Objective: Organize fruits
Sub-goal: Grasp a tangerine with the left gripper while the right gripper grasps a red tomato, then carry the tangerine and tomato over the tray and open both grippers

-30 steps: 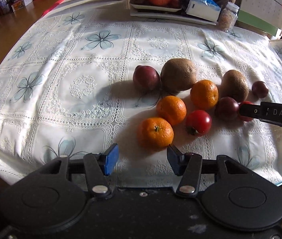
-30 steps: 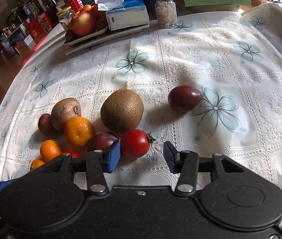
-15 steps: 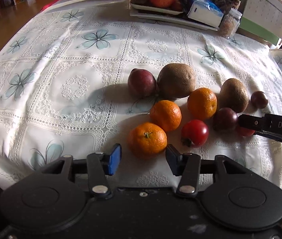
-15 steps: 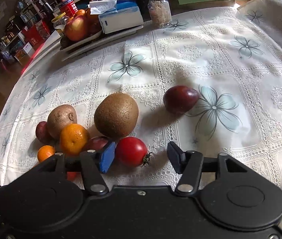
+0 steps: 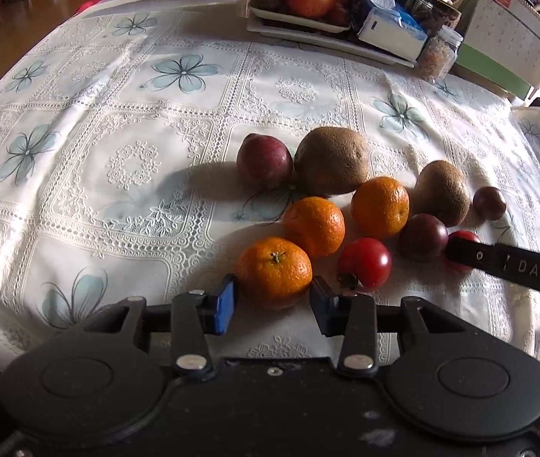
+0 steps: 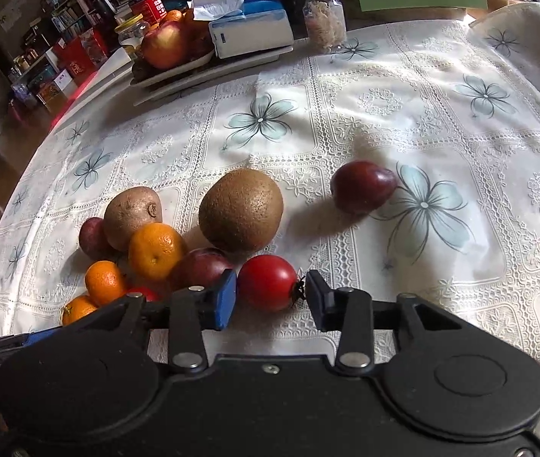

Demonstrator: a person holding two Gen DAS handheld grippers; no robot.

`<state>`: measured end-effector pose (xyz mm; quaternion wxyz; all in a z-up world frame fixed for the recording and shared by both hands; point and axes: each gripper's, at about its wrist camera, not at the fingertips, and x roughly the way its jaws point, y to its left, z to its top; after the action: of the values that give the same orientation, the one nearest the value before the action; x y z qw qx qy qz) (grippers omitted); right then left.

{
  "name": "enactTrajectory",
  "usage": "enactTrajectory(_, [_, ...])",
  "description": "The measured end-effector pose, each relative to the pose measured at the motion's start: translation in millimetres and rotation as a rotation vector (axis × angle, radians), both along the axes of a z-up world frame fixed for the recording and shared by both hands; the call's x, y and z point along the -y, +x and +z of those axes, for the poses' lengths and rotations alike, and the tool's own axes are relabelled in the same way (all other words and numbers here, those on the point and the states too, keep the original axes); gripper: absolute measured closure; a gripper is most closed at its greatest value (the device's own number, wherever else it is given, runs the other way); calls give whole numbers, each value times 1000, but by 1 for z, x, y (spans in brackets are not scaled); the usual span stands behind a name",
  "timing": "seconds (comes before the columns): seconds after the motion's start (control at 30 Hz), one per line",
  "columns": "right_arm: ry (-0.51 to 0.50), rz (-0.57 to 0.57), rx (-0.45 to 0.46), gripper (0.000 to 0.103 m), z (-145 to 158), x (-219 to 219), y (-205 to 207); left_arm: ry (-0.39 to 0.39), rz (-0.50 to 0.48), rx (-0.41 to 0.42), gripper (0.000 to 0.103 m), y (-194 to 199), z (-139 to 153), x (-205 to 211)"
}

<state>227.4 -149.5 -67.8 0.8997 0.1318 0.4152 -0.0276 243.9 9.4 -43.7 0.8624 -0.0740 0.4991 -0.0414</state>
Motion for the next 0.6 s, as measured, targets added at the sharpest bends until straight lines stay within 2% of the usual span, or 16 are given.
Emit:
enactTrajectory(0.23, [30,13,-25,57,0,3,-1,-4,13,3,63,-1,2,-2])
enactTrajectory(0.4, [-51,-10,-8,58,6,0,-12,-2,38,10,63,-4,8,-6])
enactTrajectory(0.6, [-31,-63,24,58,20,4,-34,27,19,82,63,-23,29,-6])
